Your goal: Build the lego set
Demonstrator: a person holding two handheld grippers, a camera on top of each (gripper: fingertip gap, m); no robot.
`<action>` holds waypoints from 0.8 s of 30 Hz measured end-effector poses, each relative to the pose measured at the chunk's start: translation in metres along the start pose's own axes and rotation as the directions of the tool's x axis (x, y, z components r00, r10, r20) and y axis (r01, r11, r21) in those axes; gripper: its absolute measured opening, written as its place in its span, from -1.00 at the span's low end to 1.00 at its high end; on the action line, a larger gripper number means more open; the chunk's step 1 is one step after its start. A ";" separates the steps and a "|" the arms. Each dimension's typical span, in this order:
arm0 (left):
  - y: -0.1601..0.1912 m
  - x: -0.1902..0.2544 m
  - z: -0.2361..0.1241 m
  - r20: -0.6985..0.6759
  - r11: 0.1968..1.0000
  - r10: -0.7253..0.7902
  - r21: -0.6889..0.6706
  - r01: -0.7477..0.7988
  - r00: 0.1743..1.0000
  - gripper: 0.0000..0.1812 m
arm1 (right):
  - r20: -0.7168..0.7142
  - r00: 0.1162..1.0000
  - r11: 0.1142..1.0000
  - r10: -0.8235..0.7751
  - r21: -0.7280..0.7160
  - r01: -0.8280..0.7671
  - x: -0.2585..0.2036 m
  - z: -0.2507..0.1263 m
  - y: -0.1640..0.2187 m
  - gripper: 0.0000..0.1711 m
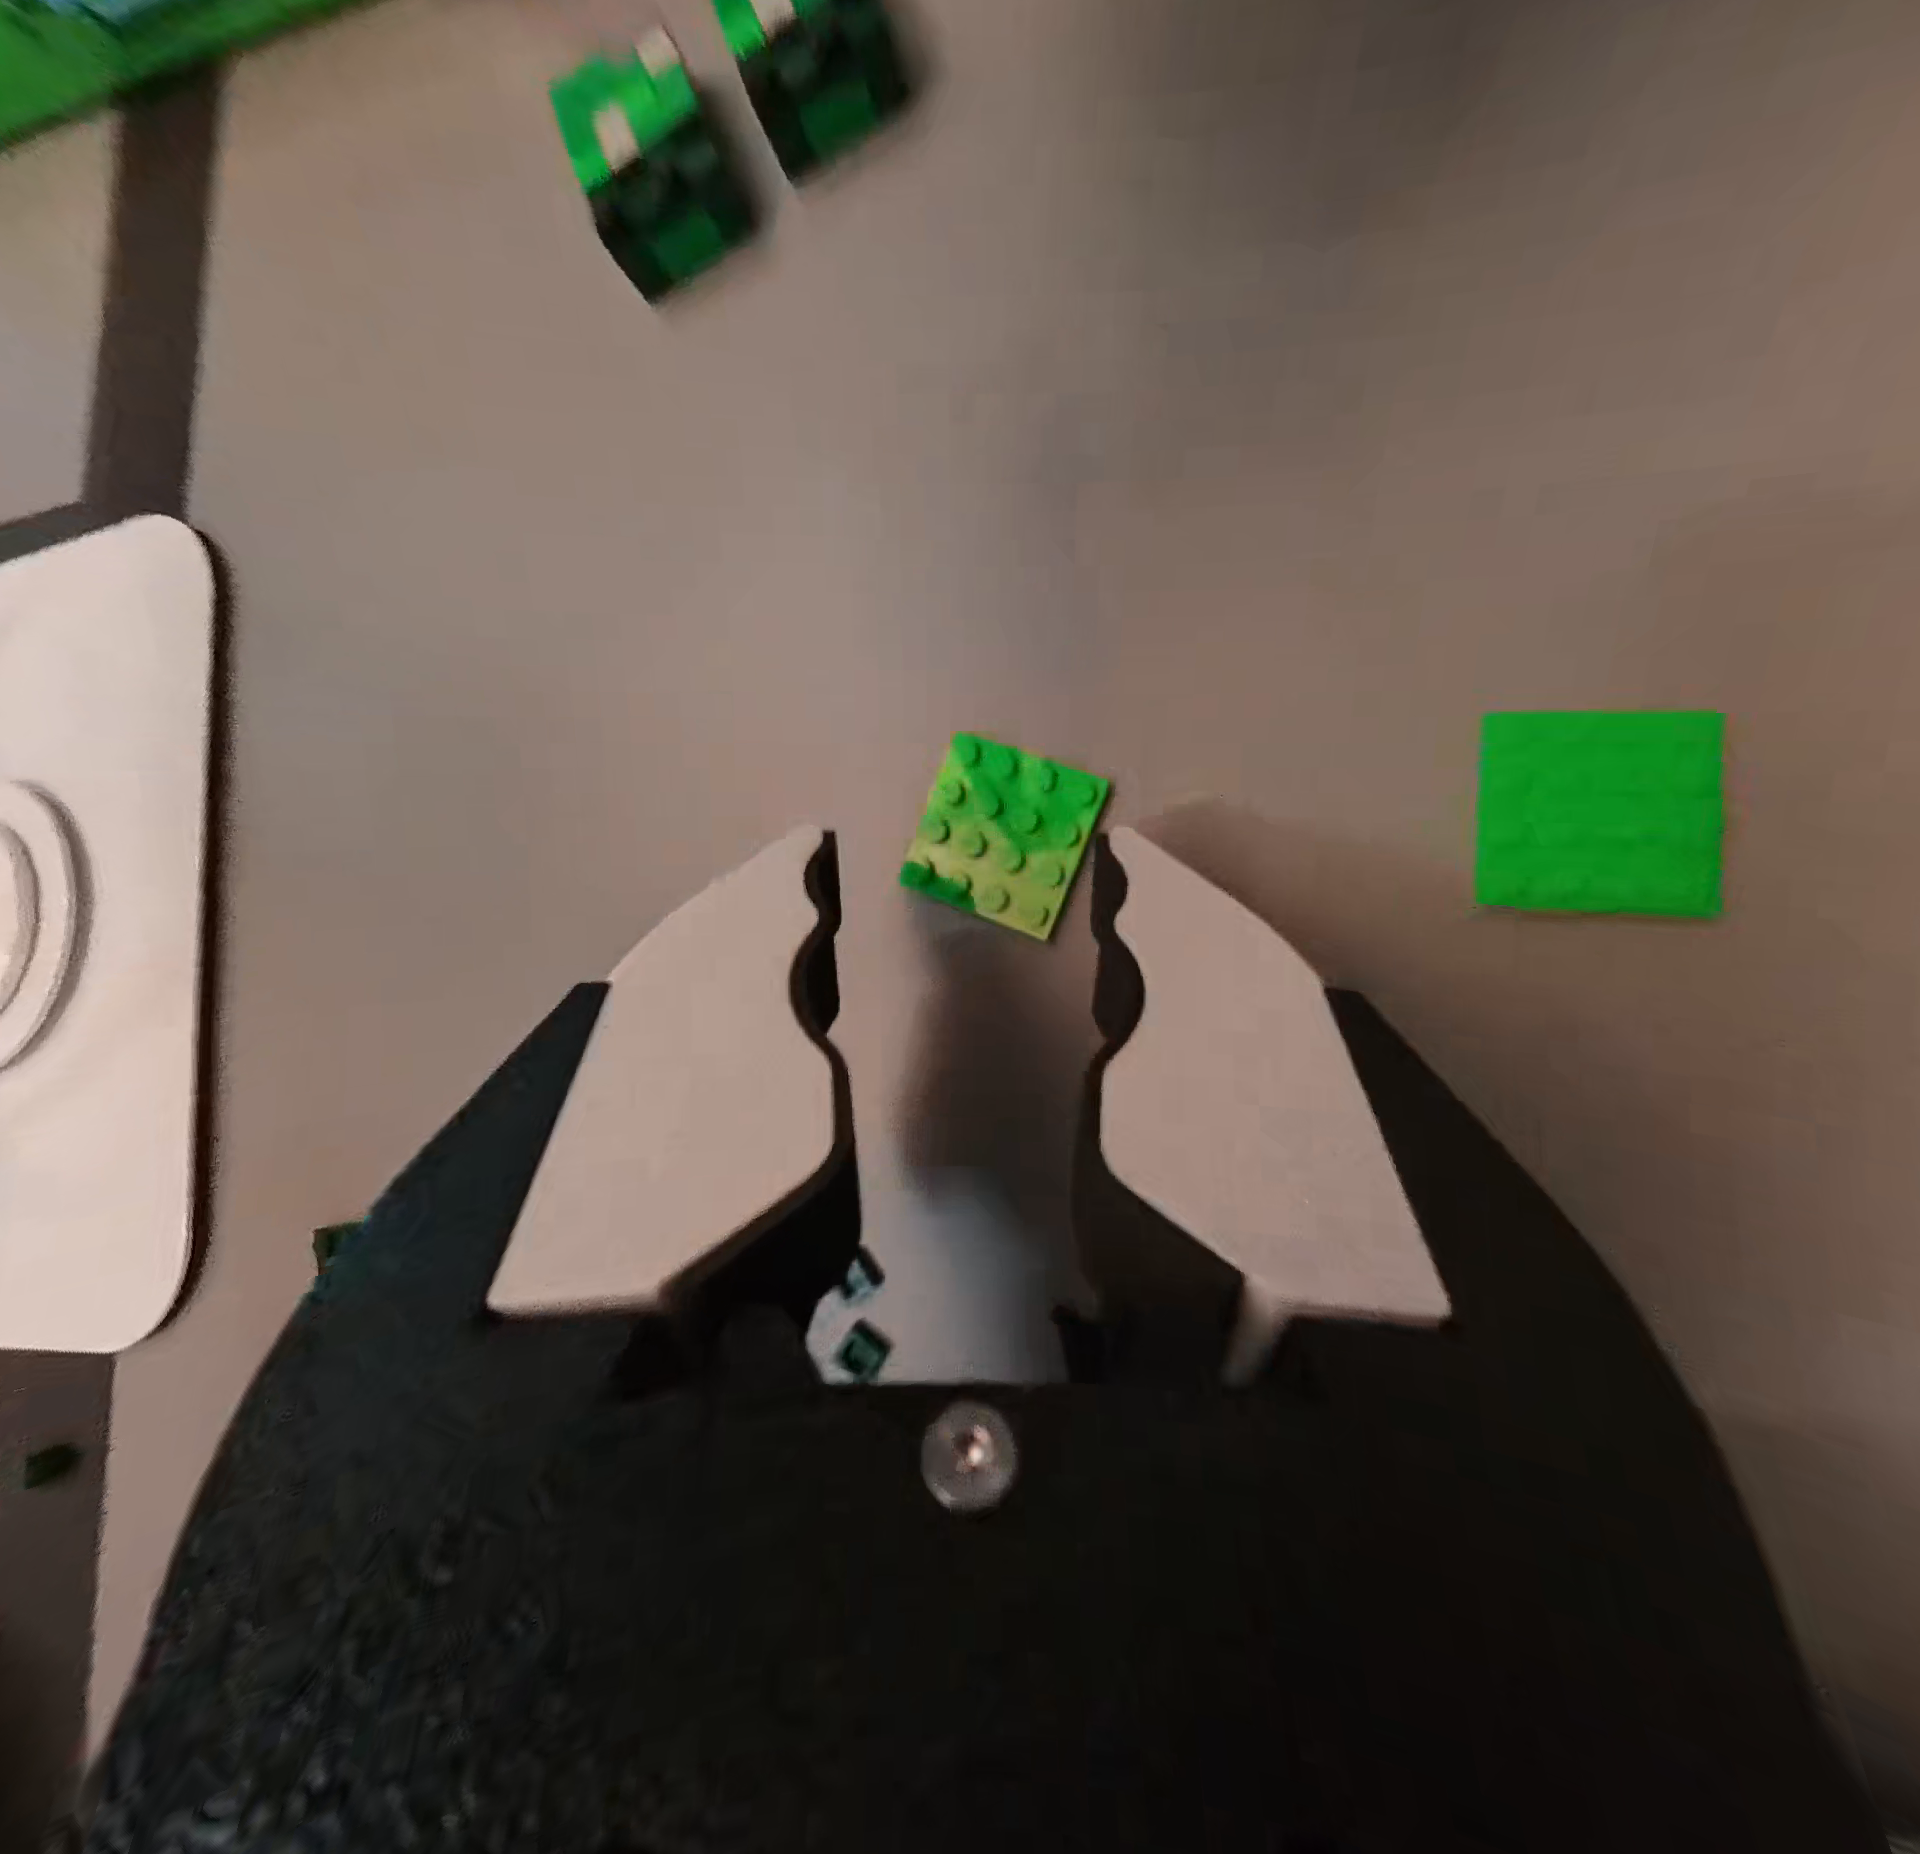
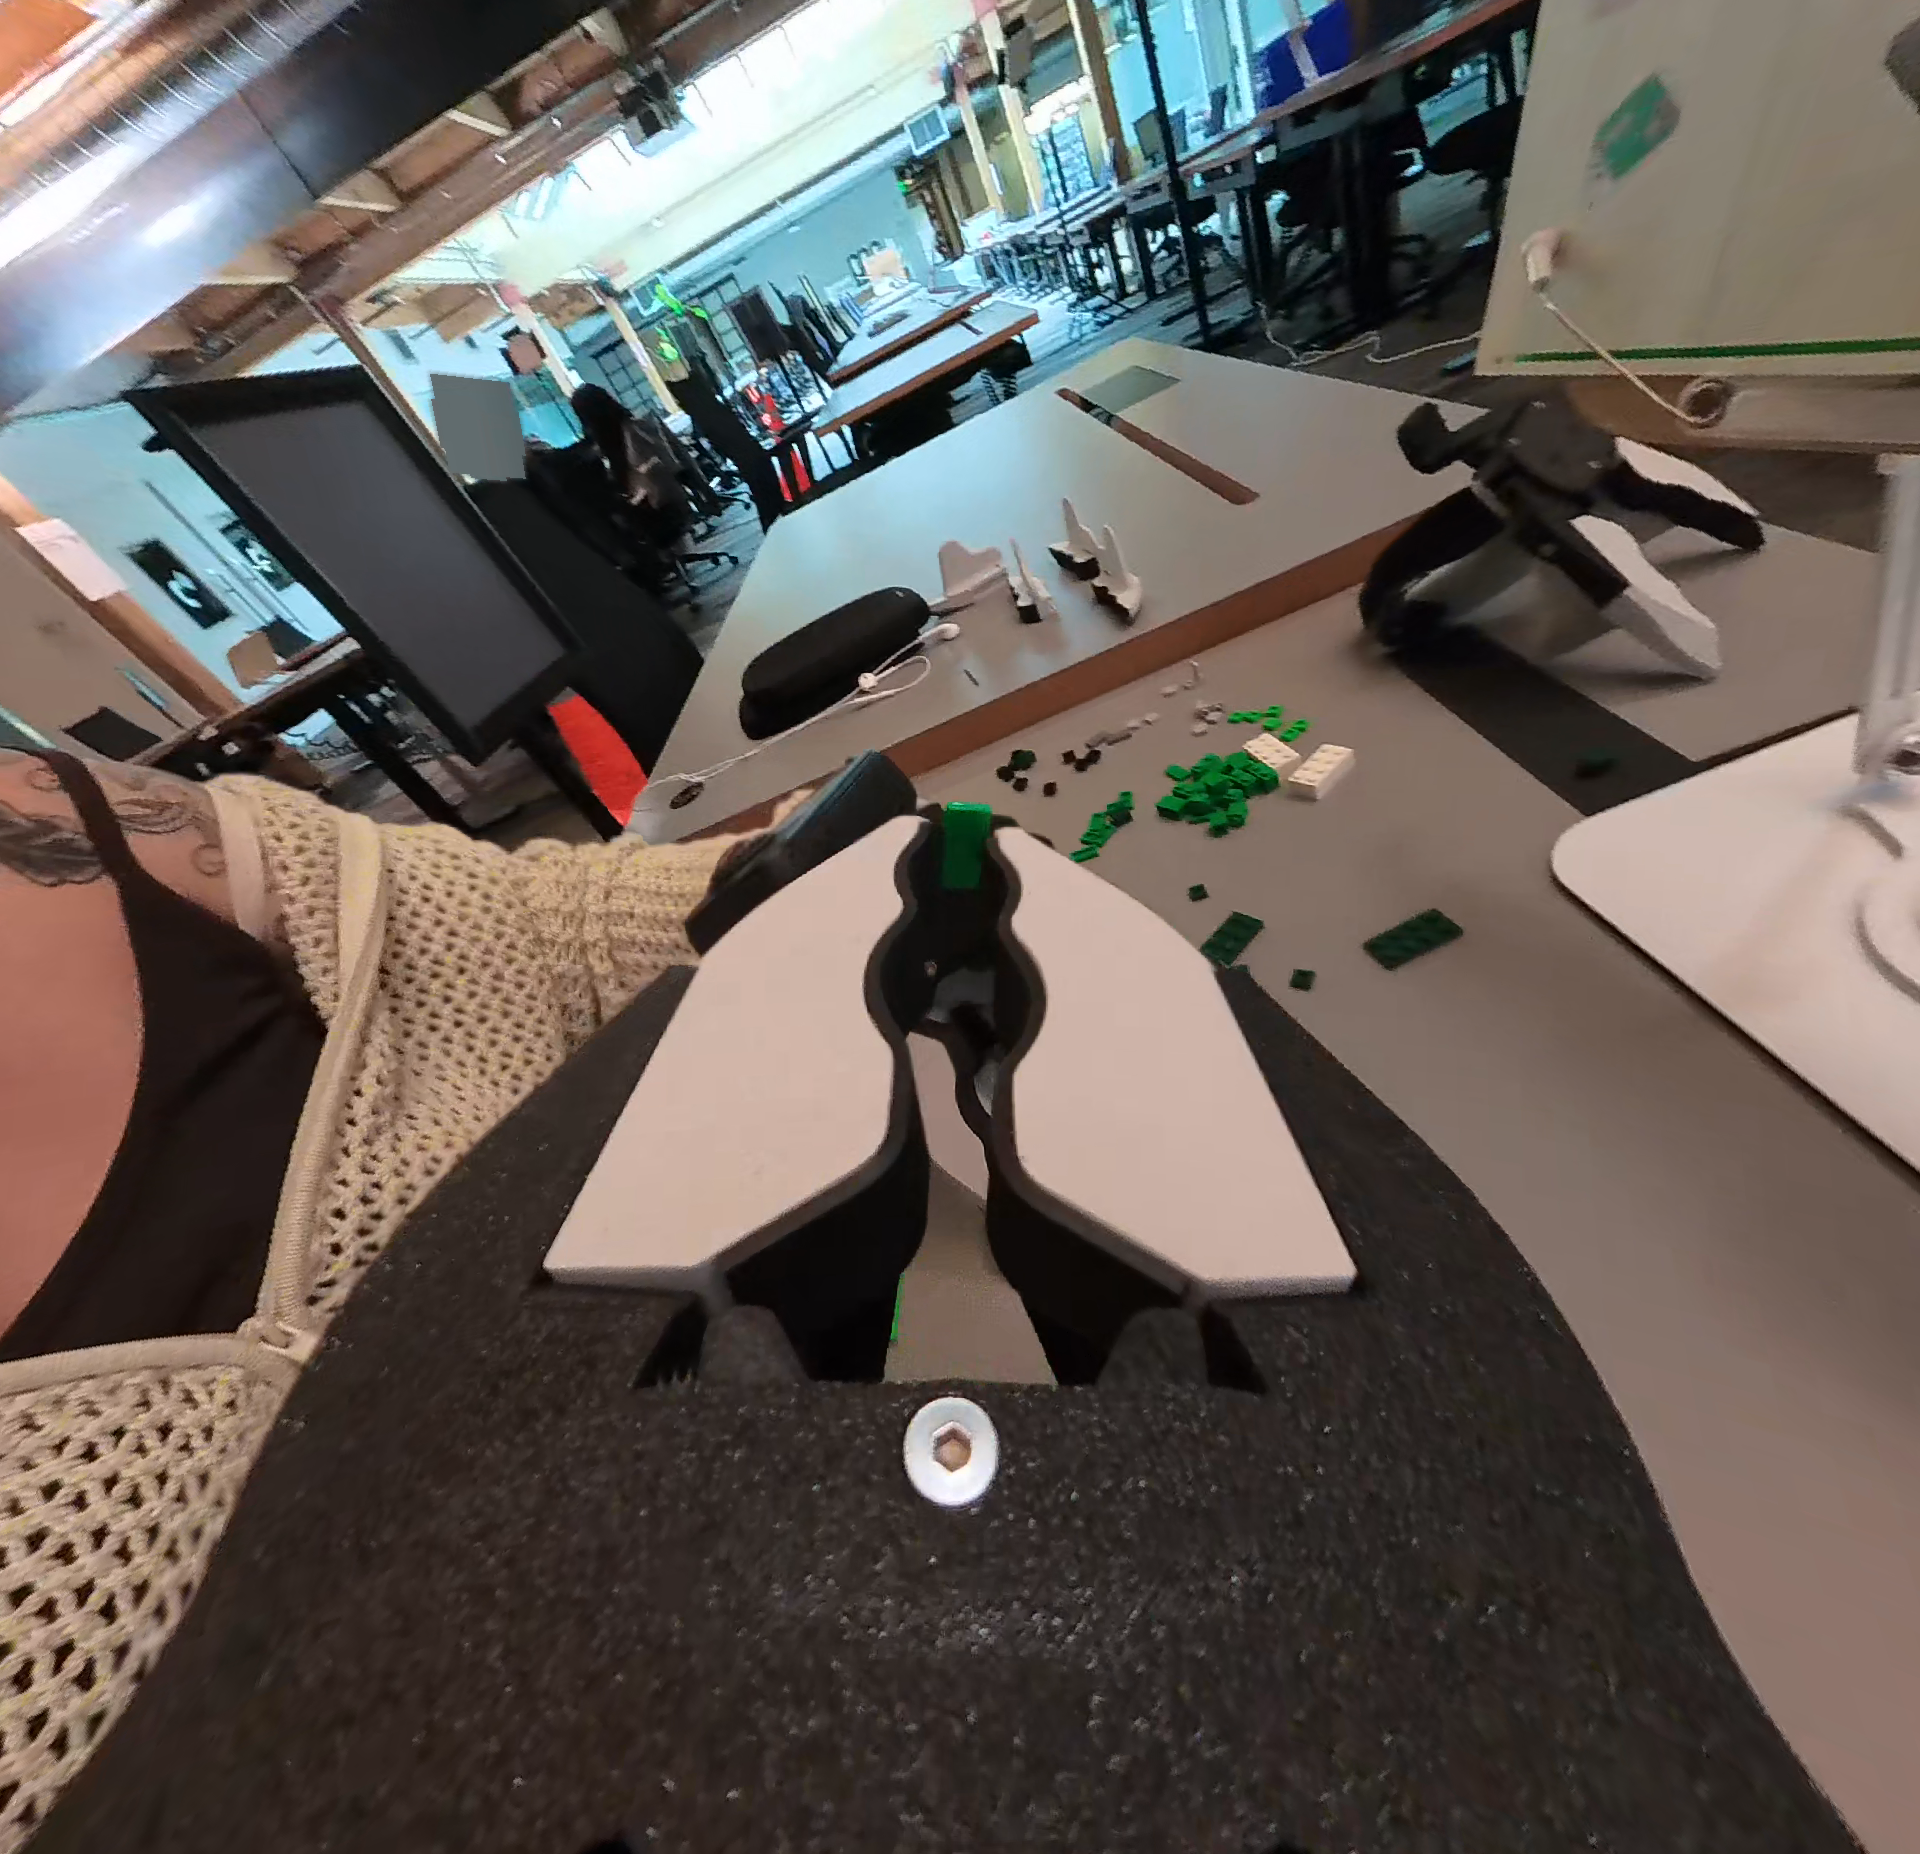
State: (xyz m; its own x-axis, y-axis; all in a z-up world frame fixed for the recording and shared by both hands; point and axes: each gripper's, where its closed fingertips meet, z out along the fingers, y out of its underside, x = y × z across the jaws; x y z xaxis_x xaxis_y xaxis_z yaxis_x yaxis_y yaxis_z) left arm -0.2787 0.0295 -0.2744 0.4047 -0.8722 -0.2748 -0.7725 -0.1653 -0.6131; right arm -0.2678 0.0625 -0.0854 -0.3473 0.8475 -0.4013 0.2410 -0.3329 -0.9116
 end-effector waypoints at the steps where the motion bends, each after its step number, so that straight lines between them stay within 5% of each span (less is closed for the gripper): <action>1: 0.003 0.000 0.001 -0.012 0.999 0.015 -0.030 -0.016 1.000 -0.48 | -0.010 1.000 1.000 -0.002 -0.004 0.002 0.001 0.000 0.000 -0.92; 14: 0.004 0.013 0.005 -0.099 0.997 -0.001 -0.080 -0.007 0.995 -0.72 | 0.007 1.000 1.000 -0.021 0.009 0.021 -0.005 -0.002 -0.003 -0.92; 24: 0.019 0.022 -0.010 0.079 0.975 -0.211 -0.058 0.216 0.974 -0.84 | 0.001 0.998 0.998 -0.056 -0.043 0.056 -0.007 0.009 0.005 -0.92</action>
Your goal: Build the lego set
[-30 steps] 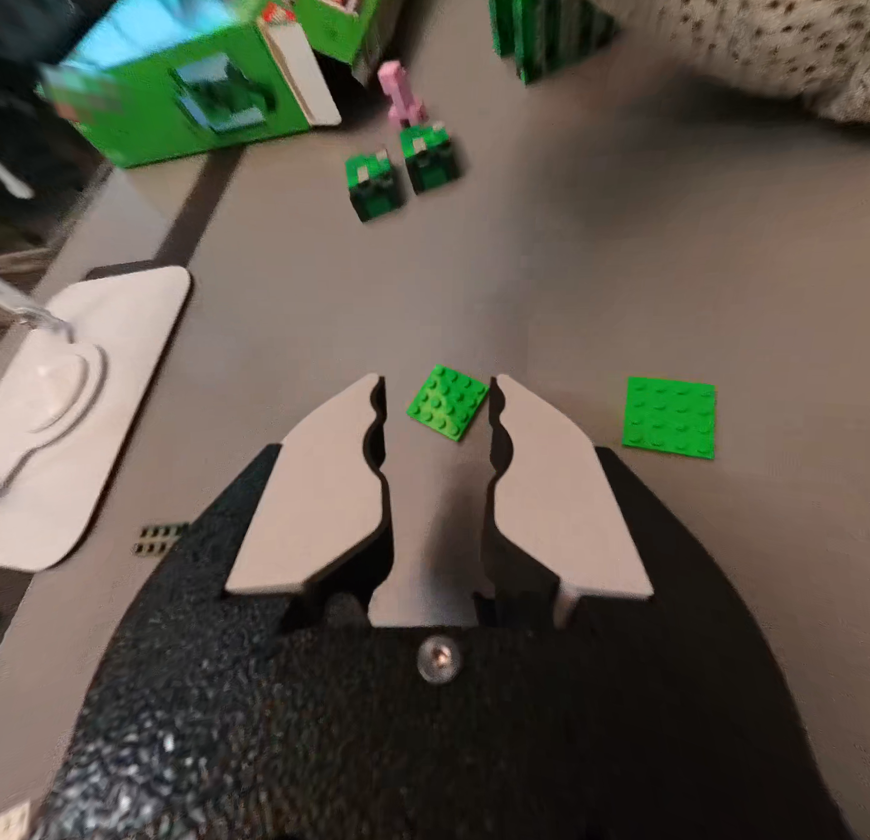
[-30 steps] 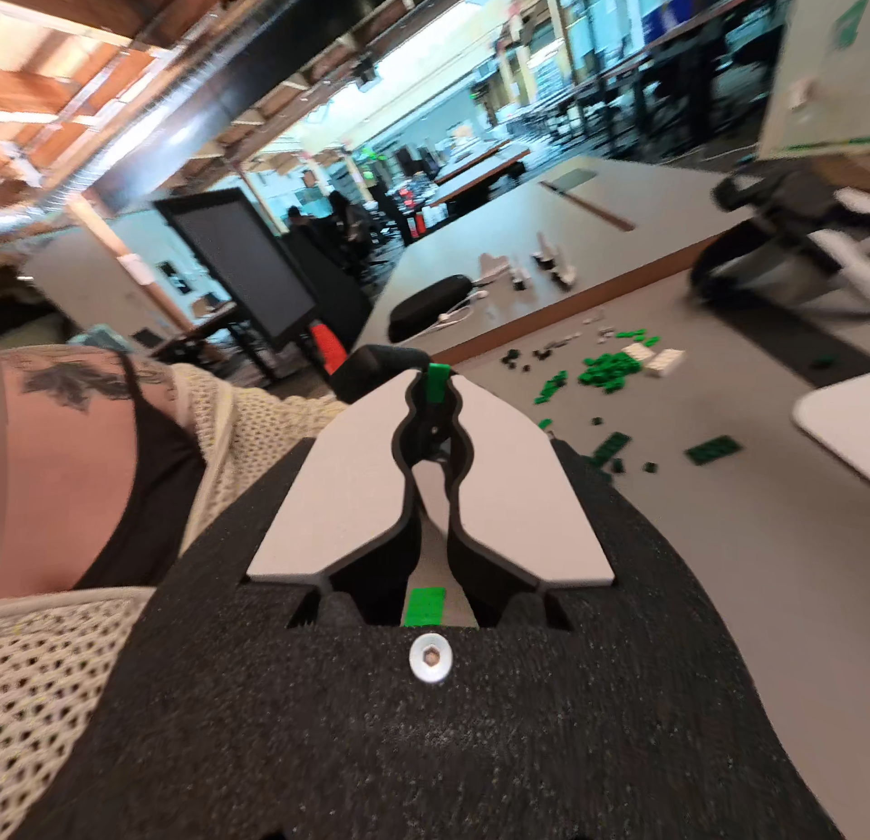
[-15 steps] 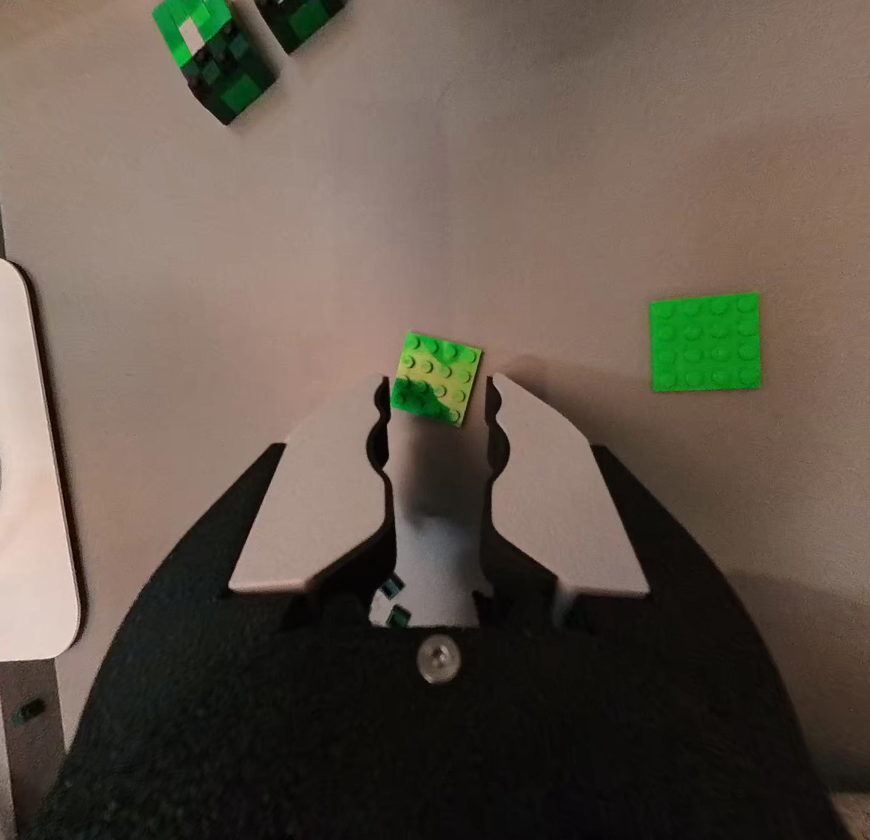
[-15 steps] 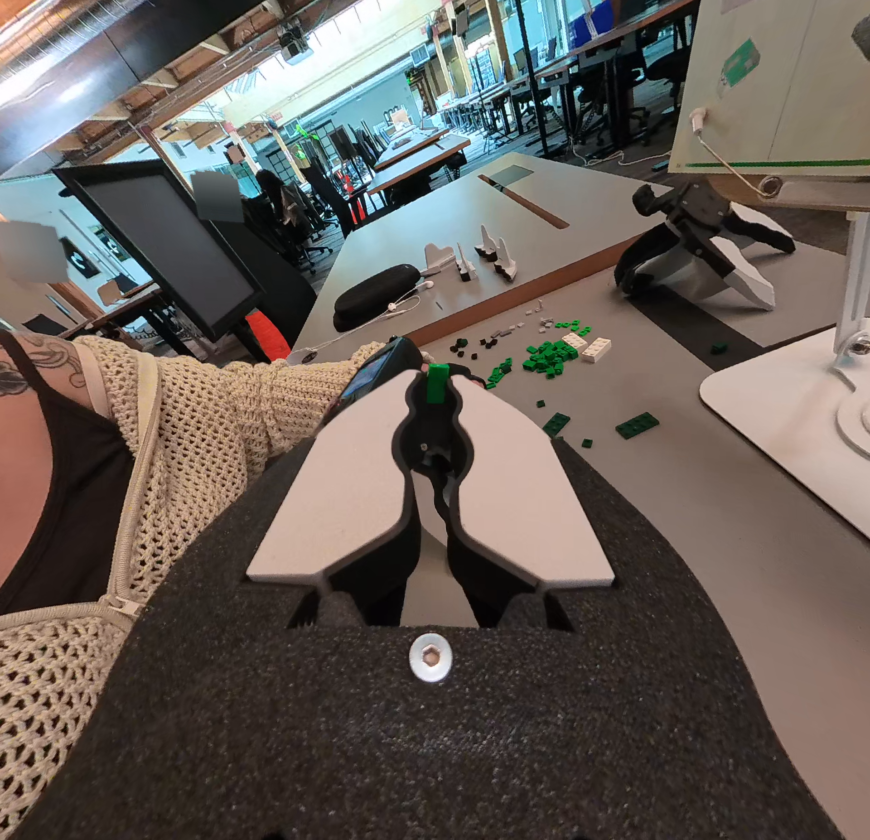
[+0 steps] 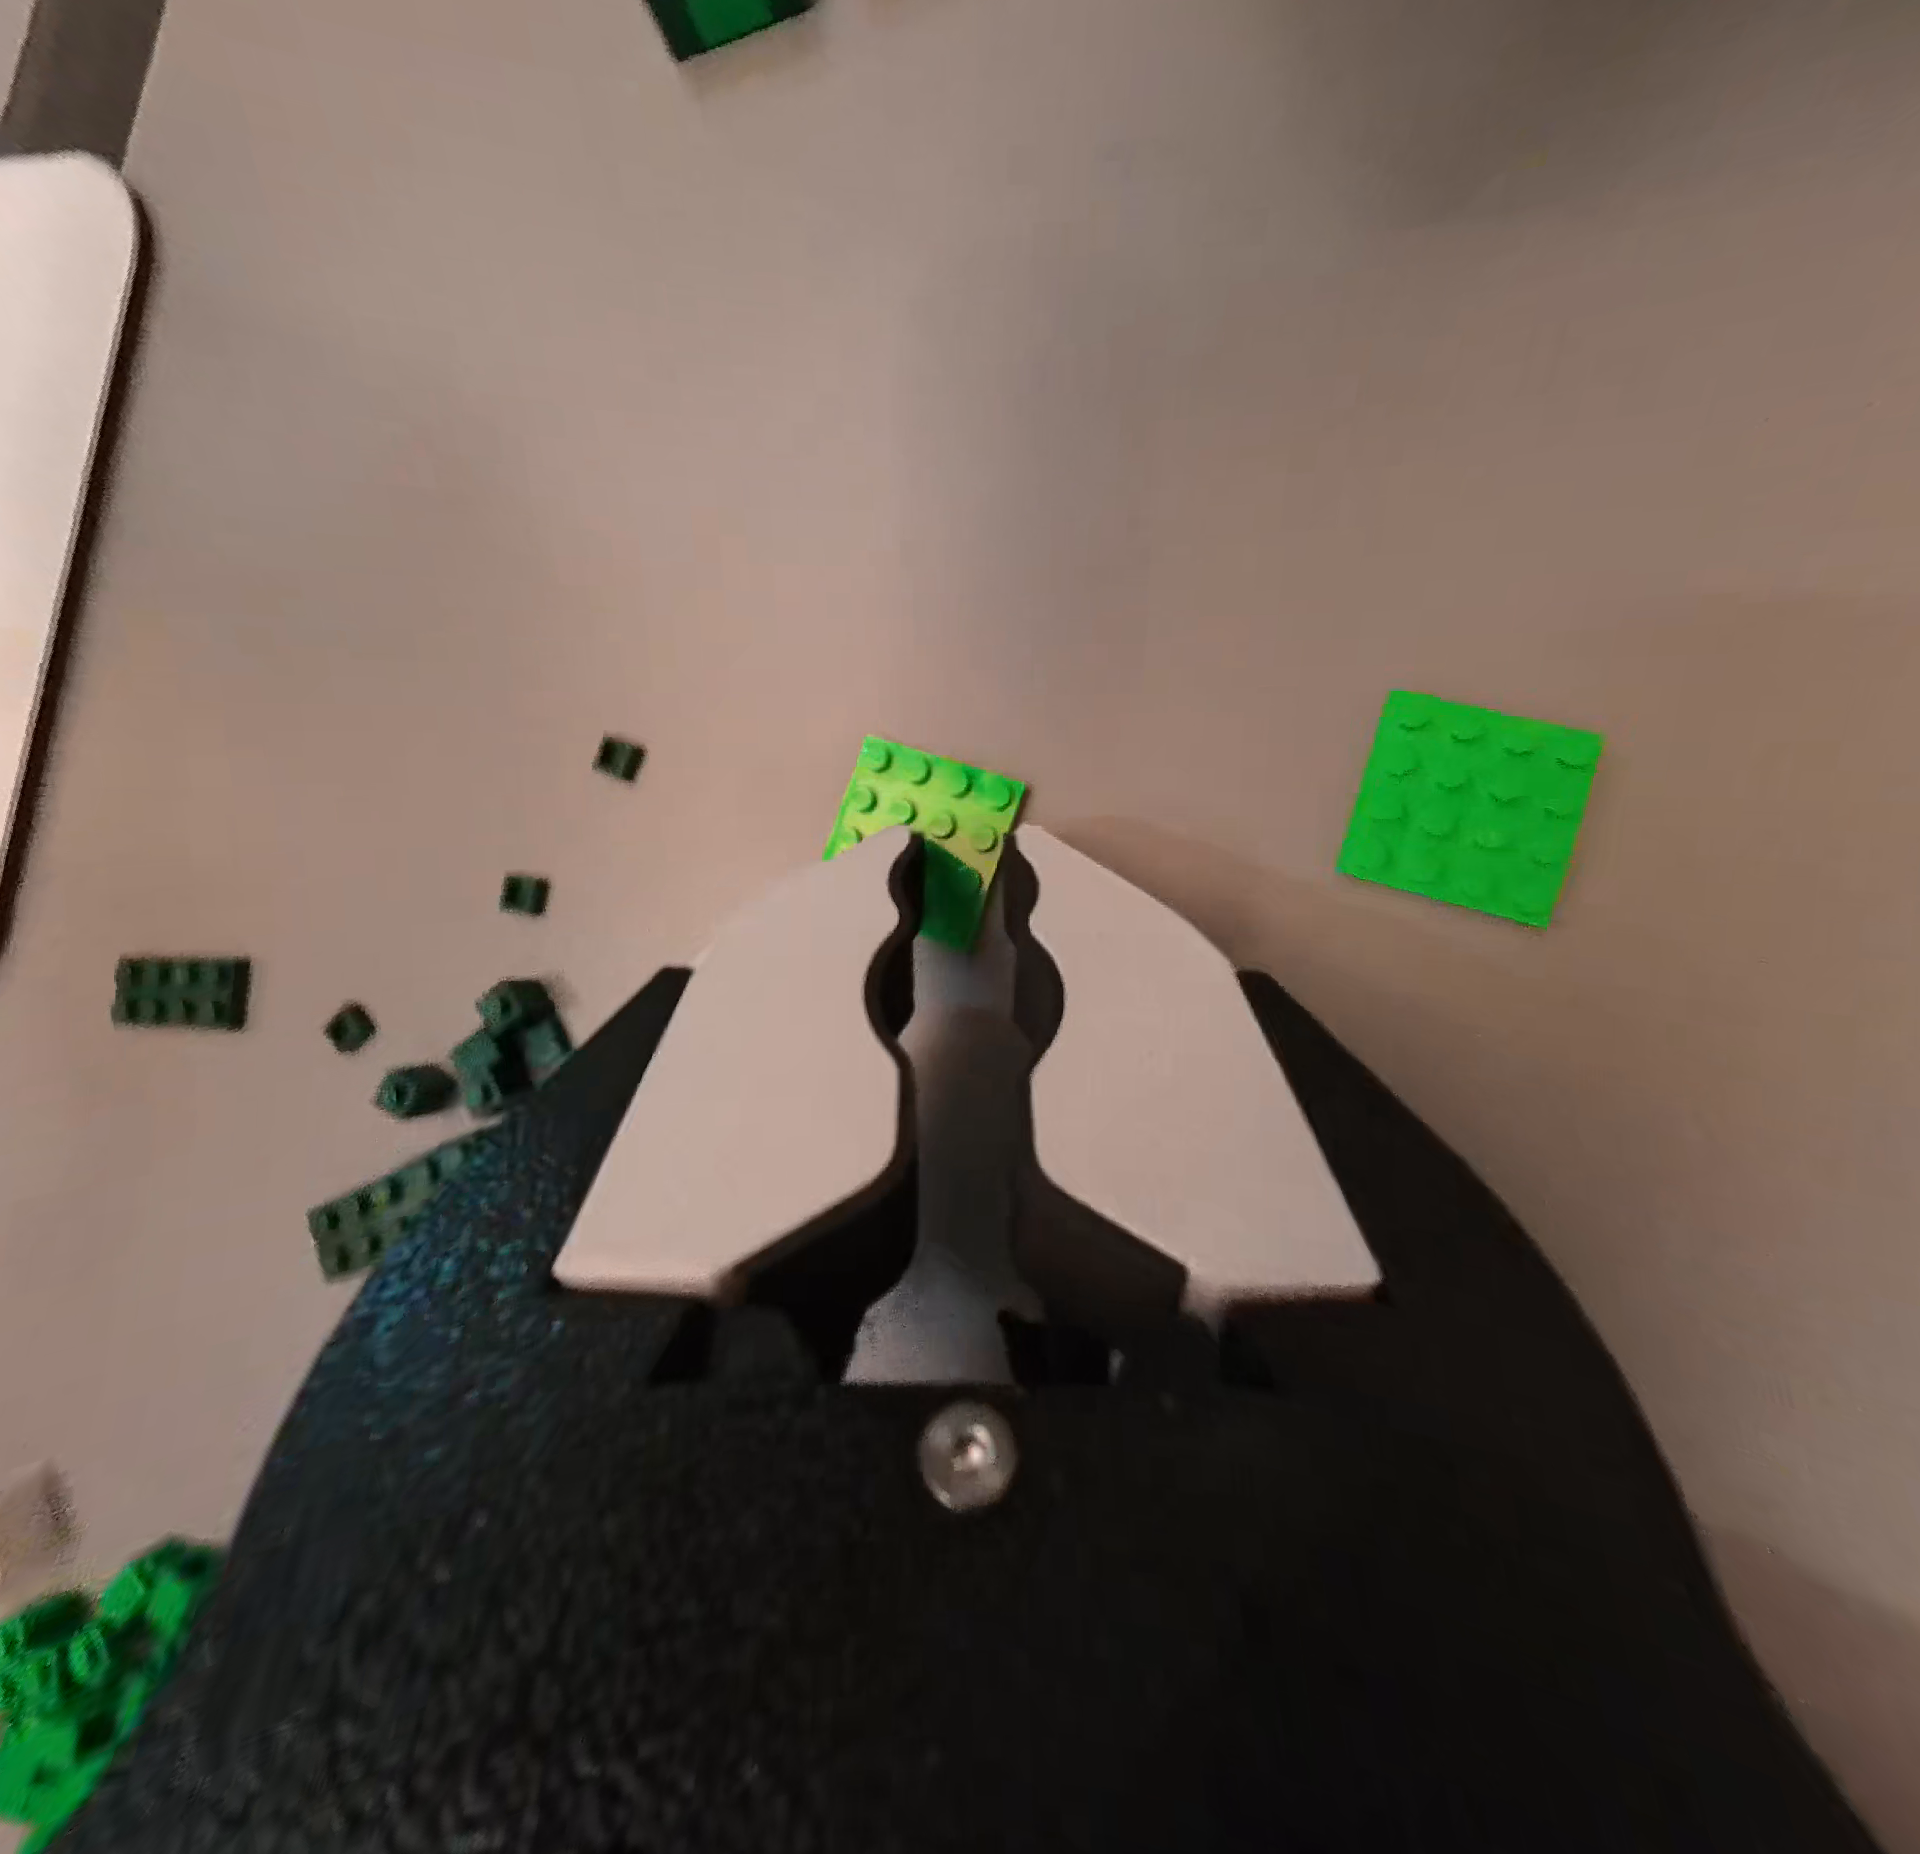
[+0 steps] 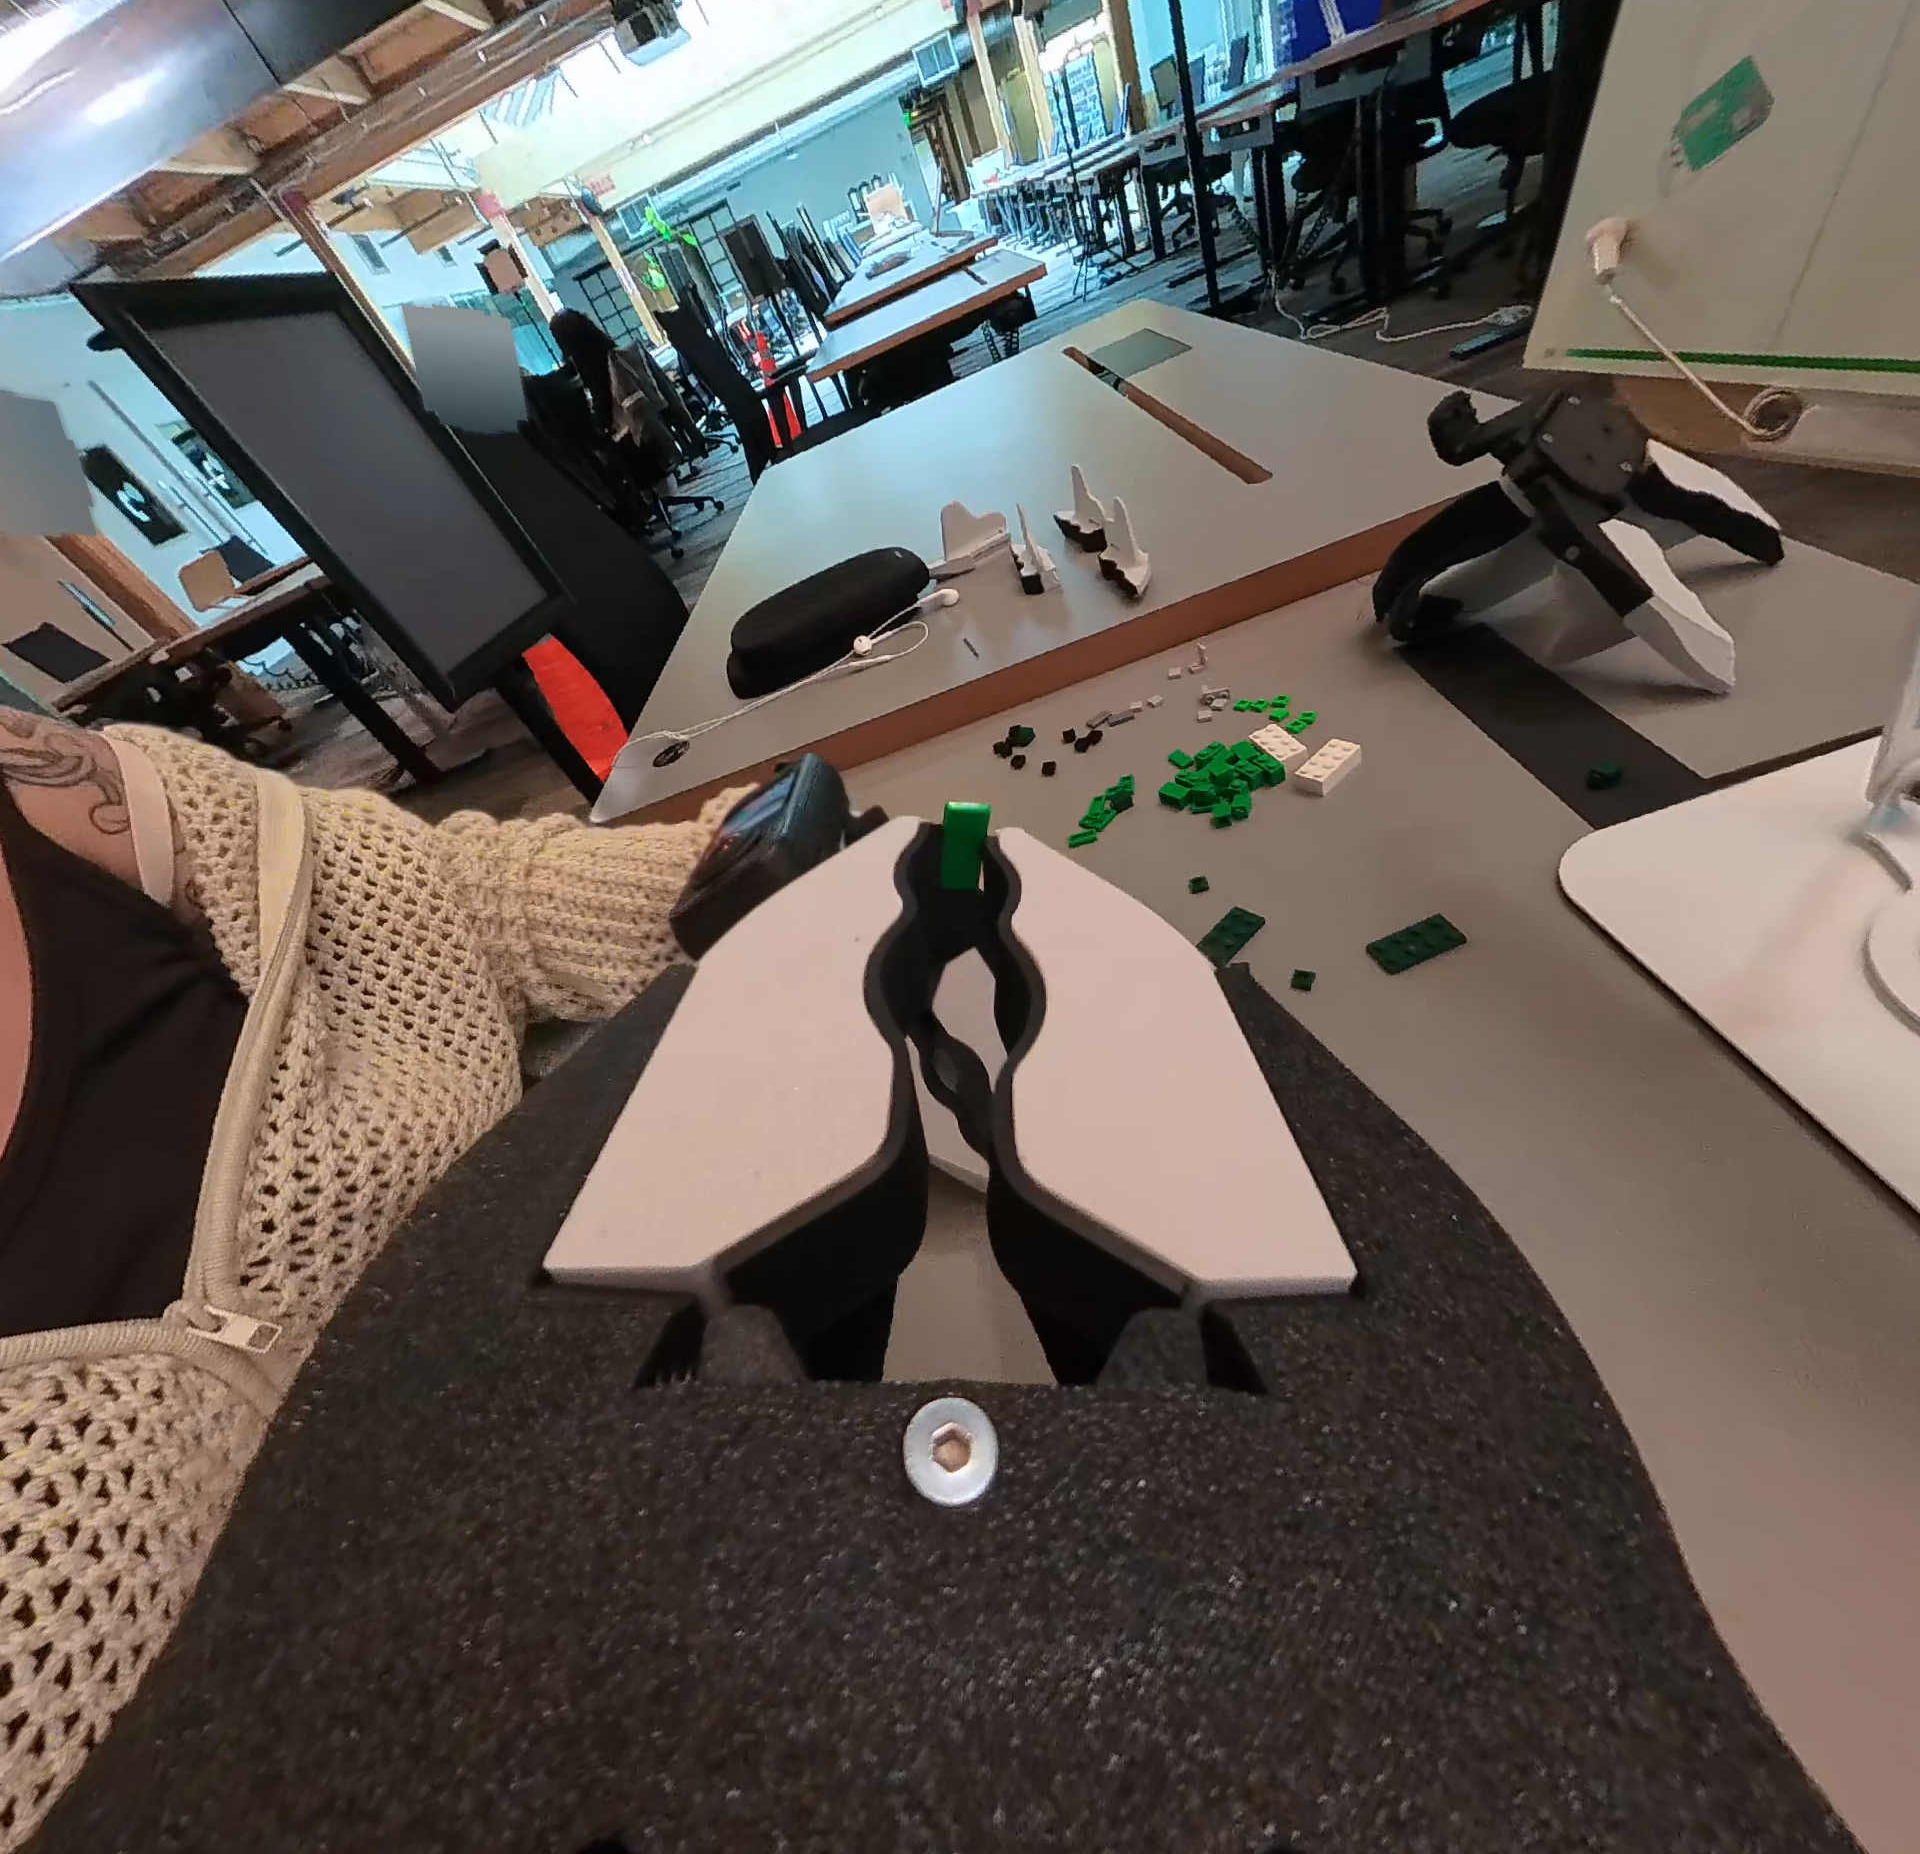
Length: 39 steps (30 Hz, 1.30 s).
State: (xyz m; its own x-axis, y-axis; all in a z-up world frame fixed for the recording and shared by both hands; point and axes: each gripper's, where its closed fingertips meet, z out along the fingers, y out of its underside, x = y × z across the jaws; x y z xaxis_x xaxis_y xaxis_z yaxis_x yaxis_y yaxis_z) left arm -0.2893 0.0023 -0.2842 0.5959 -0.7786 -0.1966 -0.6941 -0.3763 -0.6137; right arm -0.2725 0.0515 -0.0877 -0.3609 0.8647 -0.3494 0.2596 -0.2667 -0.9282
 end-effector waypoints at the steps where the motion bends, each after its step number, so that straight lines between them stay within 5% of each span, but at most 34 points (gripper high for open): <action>1: 0.002 0.000 -0.002 0.022 1.000 -0.025 -0.012 0.026 0.999 -0.84 | 0.001 1.000 1.000 -0.003 -0.006 0.003 0.000 0.001 0.001 -0.92; 6: 0.008 0.001 -0.009 0.086 0.986 -0.153 -0.060 0.158 0.984 -0.73 | 0.014 1.000 1.000 -0.005 -0.018 0.005 -0.002 0.005 0.003 -0.92; 14: 0.015 -0.002 -0.033 0.118 0.971 -0.237 0.044 0.233 0.964 -0.47 | -0.018 1.000 0.999 -0.007 -0.052 0.006 0.003 0.006 0.008 -0.92; 20: 0.016 -0.005 -0.019 0.089 0.995 -0.095 0.027 0.092 0.991 -0.40 | -0.012 1.000 0.997 -0.008 -0.079 0.007 0.001 0.011 0.013 -0.92; 32: 0.015 0.020 -0.016 -0.135 0.990 -0.141 -0.037 0.137 0.981 -0.51 | -0.011 1.000 0.995 0.007 -0.096 -0.008 0.004 0.014 0.017 -0.92; 39: 0.008 0.011 -0.011 0.006 0.997 -0.075 0.033 0.075 0.997 -0.42 | -0.011 0.995 0.967 -0.100 -0.235 0.094 0.002 0.026 0.040 -0.92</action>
